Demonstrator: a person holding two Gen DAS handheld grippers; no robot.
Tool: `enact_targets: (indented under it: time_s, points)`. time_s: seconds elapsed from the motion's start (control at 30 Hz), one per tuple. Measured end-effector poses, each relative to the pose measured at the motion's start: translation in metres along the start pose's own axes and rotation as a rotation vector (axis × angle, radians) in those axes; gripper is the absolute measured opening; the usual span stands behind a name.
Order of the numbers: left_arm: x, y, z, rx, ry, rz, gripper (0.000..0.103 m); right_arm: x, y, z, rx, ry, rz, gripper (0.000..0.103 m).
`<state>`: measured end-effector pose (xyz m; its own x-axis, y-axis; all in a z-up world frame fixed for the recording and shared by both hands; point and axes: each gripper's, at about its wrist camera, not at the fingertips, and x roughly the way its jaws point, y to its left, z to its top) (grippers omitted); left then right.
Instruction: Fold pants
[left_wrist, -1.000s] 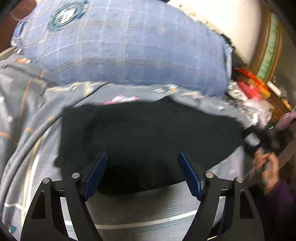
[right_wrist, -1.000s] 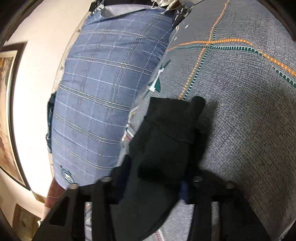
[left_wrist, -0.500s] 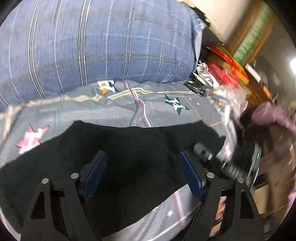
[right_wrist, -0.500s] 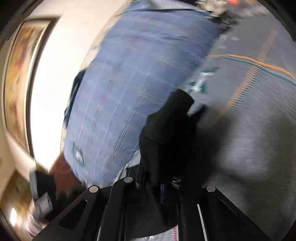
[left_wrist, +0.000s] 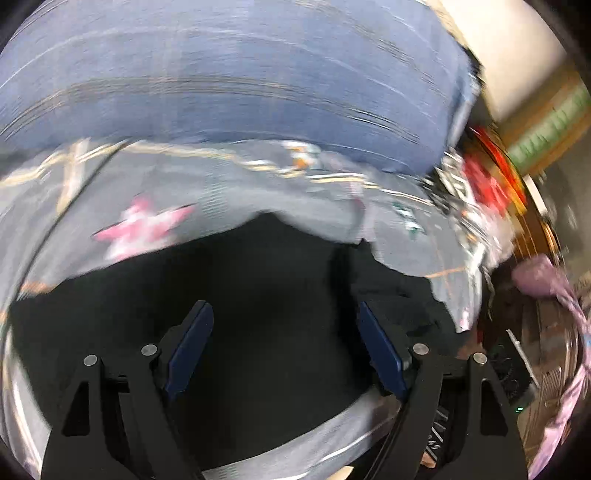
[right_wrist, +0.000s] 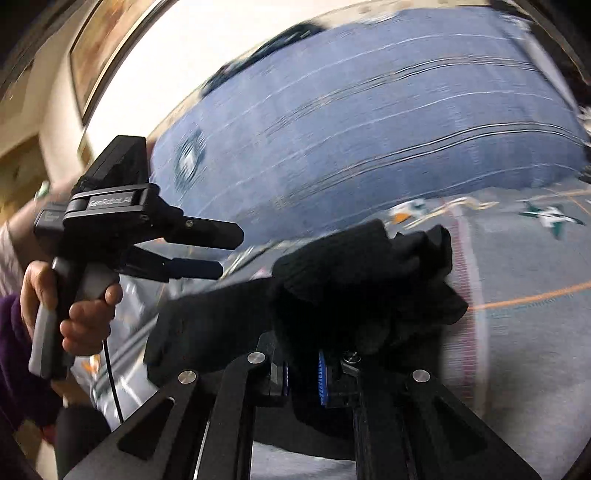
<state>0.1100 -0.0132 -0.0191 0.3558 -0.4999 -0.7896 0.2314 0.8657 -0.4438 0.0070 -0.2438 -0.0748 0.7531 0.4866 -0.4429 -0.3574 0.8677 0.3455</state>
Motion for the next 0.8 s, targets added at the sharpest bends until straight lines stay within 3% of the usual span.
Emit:
enact_targets:
  time_s: [0.1, 0.13, 0.17, 0.23, 0.3, 0.37, 0.47, 0.57, 0.67, 0.73, 0.8]
  points:
    - [-0.008, 0.046, -0.022, -0.112, 0.001, 0.027, 0.081, 0.025, 0.026, -0.009, -0.081, 0.125, 0.01, 0.029]
    - [-0.011, 0.058, -0.029, -0.144, 0.0, 0.027, 0.081, 0.036, 0.037, -0.014, -0.124, 0.187, 0.003, 0.045]
    - [-0.013, 0.065, -0.033, -0.162, 0.0, 0.026, 0.081, 0.039, 0.045, -0.017, -0.162, 0.209, 0.0, 0.051]
    - [-0.017, 0.075, -0.045, -0.188, 0.0, 0.024, 0.081, 0.025, 0.057, -0.019, -0.234, 0.154, 0.027, 0.051]
    - [-0.019, 0.075, -0.049, -0.182, -0.003, 0.025, 0.081, 0.002, 0.053, -0.015, -0.215, 0.063, 0.113, 0.053]
    - [-0.021, 0.068, -0.05, -0.165, -0.012, 0.02, 0.081, -0.029, 0.035, -0.008, -0.139, -0.075, 0.187, 0.059]
    - [-0.027, 0.048, -0.044, -0.117, -0.05, -0.003, 0.081, -0.05, -0.016, 0.003, 0.088, -0.19, 0.153, 0.065]
    - [-0.029, 0.022, -0.036, -0.054, -0.083, -0.036, 0.081, -0.052, -0.071, 0.002, 0.346, -0.187, 0.139, 0.064]
    - [-0.012, -0.005, -0.029, -0.002, -0.066, -0.05, 0.081, -0.049, -0.089, 0.003, 0.378, -0.15, 0.095, 0.06]
    - [0.006, -0.021, -0.027, 0.037, -0.041, -0.02, 0.081, -0.044, -0.092, 0.003, 0.412, -0.131, 0.142, 0.06]
    - [0.024, -0.03, -0.03, 0.055, -0.021, -0.004, 0.081, -0.05, -0.101, 0.005, 0.465, -0.179, 0.226, 0.06]
